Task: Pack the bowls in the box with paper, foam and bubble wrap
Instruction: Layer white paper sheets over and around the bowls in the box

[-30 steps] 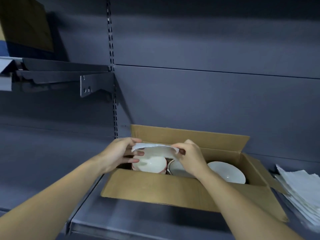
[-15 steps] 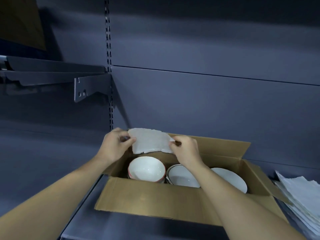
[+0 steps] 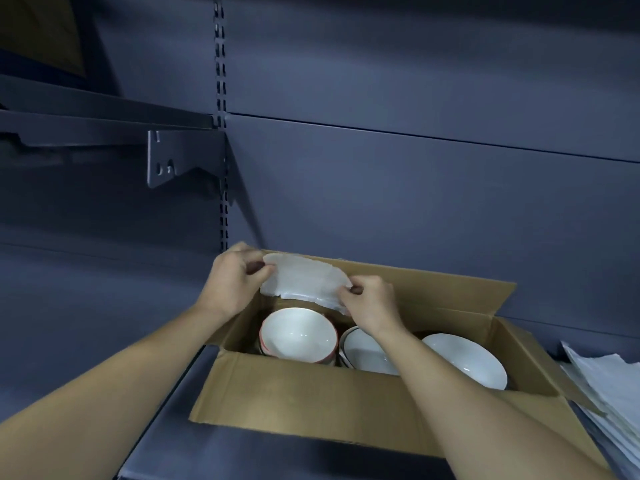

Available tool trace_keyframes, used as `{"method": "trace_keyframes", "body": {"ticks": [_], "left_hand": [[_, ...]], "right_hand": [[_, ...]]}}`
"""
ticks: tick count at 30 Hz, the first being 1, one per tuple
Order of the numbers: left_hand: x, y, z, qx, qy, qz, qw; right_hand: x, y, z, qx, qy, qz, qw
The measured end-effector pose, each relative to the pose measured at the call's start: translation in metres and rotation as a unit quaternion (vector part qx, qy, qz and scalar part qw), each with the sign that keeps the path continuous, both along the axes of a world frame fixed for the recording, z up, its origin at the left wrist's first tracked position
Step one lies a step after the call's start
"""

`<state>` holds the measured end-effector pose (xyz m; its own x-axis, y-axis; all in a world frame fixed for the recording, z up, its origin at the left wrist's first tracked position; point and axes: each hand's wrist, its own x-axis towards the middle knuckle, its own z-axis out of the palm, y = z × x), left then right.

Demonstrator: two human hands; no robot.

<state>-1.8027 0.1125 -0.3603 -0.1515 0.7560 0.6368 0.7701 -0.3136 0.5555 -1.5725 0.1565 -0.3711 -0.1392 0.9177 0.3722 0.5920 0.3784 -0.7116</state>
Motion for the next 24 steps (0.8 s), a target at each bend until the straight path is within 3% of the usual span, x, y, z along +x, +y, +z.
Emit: {"method": "trace_keyframes", "body": {"ticks": [2, 5, 12, 17, 24], "left_hand": [[0.002, 0.001, 0.001, 0.007, 0.028, -0.002, 1.0], [-0.002, 0.01, -0.003, -0.063, 0.079, 0.009, 0.995], [-0.006, 0.011, -0.016, -0.114, 0.092, 0.027, 0.989], [-0.011, 0.011, -0.024, -0.162, 0.074, 0.018, 0.984], [-0.009, 0.002, -0.018, -0.085, 0.064, -0.014, 0.994]], "right_hand": [[0.0, 0.001, -0.002, -0.009, -0.001, -0.007, 1.0], [0.002, 0.0, -0.004, -0.029, -0.02, -0.01, 0.999], [0.011, -0.003, -0.008, -0.071, -0.045, 0.028, 0.996], [0.012, -0.014, 0.002, 0.058, -0.139, 0.016, 0.989], [-0.002, -0.009, 0.005, 0.071, -0.171, -0.012, 0.983]]}}
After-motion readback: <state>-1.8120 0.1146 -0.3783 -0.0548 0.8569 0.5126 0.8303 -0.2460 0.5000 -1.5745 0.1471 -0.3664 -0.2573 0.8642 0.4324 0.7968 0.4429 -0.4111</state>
